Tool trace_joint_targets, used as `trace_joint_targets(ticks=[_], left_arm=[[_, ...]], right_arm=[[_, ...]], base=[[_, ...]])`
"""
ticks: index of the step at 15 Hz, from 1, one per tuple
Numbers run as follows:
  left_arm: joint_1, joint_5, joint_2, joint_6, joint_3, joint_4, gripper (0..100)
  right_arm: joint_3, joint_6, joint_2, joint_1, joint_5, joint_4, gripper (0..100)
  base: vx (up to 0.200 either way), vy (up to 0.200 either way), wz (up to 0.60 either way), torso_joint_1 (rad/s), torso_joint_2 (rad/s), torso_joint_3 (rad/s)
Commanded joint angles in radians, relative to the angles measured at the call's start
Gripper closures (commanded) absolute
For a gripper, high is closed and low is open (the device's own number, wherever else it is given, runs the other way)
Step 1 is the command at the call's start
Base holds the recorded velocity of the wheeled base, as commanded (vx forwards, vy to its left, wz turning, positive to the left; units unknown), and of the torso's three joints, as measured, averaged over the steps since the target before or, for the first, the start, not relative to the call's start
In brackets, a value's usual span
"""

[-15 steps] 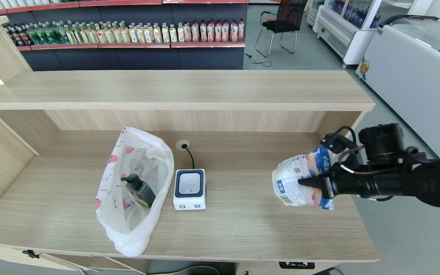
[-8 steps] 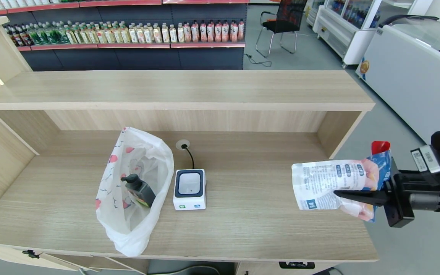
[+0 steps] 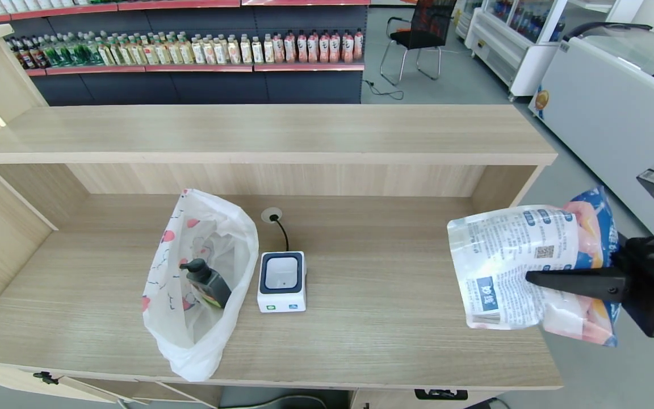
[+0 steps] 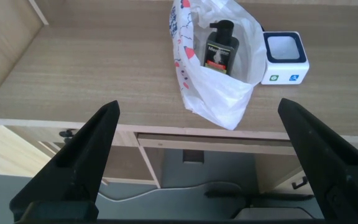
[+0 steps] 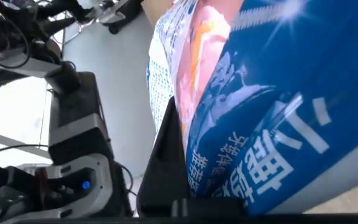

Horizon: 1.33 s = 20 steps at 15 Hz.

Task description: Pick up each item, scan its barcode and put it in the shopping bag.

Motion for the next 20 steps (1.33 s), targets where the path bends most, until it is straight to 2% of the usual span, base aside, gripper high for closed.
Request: trace_joint_targets(ticks=[1,5,11,15,20], left_arm=[[0.000,0.000,0.000,0.000,0.000,0.000,0],[0.000,0.000,0.000,0.000,0.000,0.000,0],[0.000,0.000,0.000,0.000,0.000,0.000,0],[0.000,0.000,0.000,0.000,0.002,0.000,0],[0.000,0.000,0.000,0.000,0.000,0.000,0]], right_arm=[[0.043,0.089,-0.078,0.021,-0.010,0.009,100],[0.092,0.201,-0.073,0.067,-0.009,0.075,100],[0.089,0.205,-0.021,0.131,-0.009,0.092,100],[0.083,0.211,-0.017,0.143,-0.009,0.088,100],[0.059,0.264,-0.011,0.199,-0.009,0.083,100]], base=[[0.000,0.000,0.00,0.000,0.00,0.000],[0.000,0.000,0.00,0.000,0.00,0.000],[0.000,0.000,0.00,0.000,0.00,0.000],[0.000,0.000,0.00,0.000,0.00,0.000],[0.000,0.000,0.00,0.000,0.00,0.000]])
